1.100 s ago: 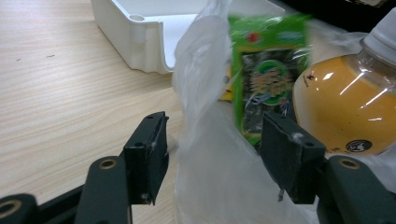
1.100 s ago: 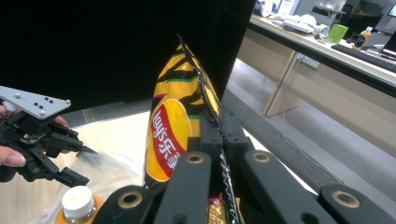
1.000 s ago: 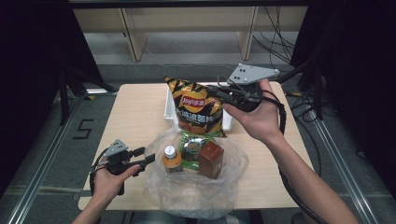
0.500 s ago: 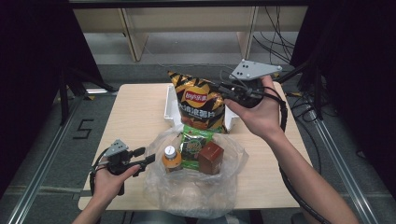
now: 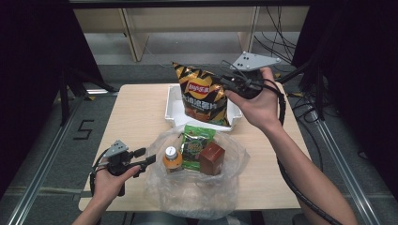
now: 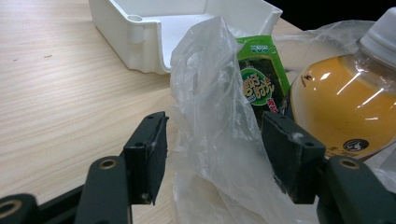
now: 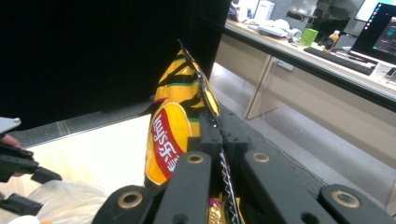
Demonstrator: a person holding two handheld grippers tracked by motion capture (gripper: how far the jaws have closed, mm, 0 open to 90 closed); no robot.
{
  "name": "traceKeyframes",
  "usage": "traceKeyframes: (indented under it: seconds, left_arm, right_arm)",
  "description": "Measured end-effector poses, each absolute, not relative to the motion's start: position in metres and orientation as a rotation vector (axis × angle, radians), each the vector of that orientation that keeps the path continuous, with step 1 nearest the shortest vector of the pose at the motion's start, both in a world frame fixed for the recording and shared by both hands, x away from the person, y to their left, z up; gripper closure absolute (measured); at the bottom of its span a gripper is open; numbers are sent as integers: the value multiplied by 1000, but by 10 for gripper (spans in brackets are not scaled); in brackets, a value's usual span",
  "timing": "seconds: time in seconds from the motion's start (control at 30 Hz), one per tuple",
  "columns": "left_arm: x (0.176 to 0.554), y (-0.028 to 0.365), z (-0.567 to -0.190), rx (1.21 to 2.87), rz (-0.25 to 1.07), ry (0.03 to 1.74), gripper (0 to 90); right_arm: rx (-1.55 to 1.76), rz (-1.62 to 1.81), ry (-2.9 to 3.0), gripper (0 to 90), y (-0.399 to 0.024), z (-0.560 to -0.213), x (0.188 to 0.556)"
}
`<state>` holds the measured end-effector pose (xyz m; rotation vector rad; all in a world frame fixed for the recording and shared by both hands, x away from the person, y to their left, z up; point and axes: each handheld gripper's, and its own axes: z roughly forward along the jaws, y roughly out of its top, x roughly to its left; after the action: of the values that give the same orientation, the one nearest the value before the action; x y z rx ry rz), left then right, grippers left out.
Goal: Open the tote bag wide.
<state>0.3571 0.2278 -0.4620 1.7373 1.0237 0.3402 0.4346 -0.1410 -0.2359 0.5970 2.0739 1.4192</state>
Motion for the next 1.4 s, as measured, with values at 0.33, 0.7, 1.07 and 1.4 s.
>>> traceKeyframes:
  seconds: [0.33, 0.7, 1.07, 1.4]
  left_arm:
    - [356, 227, -462, 1726, 333, 1030, 414]
    - [356, 226, -461, 1723, 325, 1020, 413]
    - [355, 226, -462, 1735, 333, 1011, 413]
    - [355, 225, -462, 1734, 322, 1004, 413]
  right_arm:
    - [633, 1412, 2067, 900, -139, -237, 454]
    - [658, 1399, 2044, 900, -137, -237, 477]
    - [677, 1393, 2048, 900, -135, -243, 502]
    - [701, 1390, 2027, 900, -133, -247, 522]
